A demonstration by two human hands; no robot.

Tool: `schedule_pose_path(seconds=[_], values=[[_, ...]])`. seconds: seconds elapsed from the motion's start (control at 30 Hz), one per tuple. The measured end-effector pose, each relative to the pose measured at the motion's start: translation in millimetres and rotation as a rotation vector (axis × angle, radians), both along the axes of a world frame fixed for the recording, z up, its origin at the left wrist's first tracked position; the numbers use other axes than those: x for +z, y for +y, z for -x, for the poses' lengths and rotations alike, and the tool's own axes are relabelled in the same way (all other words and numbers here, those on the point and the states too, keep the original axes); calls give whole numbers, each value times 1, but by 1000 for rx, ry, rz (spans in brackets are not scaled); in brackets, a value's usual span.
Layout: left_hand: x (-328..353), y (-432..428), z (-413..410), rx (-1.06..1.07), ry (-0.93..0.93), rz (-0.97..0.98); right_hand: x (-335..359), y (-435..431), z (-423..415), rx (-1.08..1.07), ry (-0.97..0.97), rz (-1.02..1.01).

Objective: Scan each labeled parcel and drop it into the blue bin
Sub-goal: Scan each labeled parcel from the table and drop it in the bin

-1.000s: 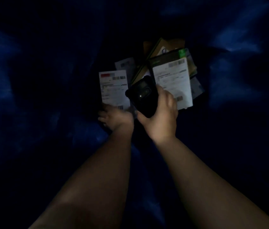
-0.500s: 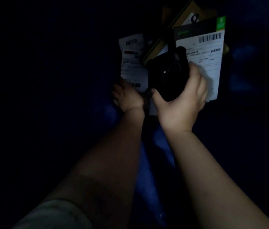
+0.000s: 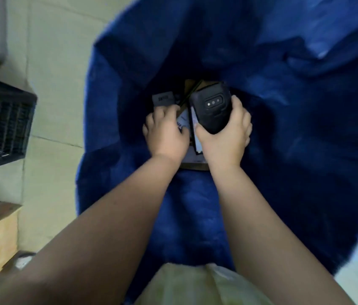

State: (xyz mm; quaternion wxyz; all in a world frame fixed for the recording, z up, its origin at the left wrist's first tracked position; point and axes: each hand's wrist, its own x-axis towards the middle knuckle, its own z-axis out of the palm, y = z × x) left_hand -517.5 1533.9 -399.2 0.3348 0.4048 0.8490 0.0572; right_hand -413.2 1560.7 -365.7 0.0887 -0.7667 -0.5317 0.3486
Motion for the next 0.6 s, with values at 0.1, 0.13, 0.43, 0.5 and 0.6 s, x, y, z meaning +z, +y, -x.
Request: schedule_pose_path(seconds=[0.1, 0.13, 0.43, 0.5, 0.6], values=[[67, -3, 5, -137, 31, -96, 62, 7, -6, 17, 4, -33], [89, -5, 9, -211, 42, -120, 84, 6, -9, 37, 0, -34], [266, -9, 39, -603, 273, -325, 262, -2, -23, 272, -91, -92], [301, -6, 46, -553, 272, -312, 294, -5, -25, 318, -96, -121], [348, -4, 56, -461, 271, -348, 340, -6, -27, 363, -99, -166]])
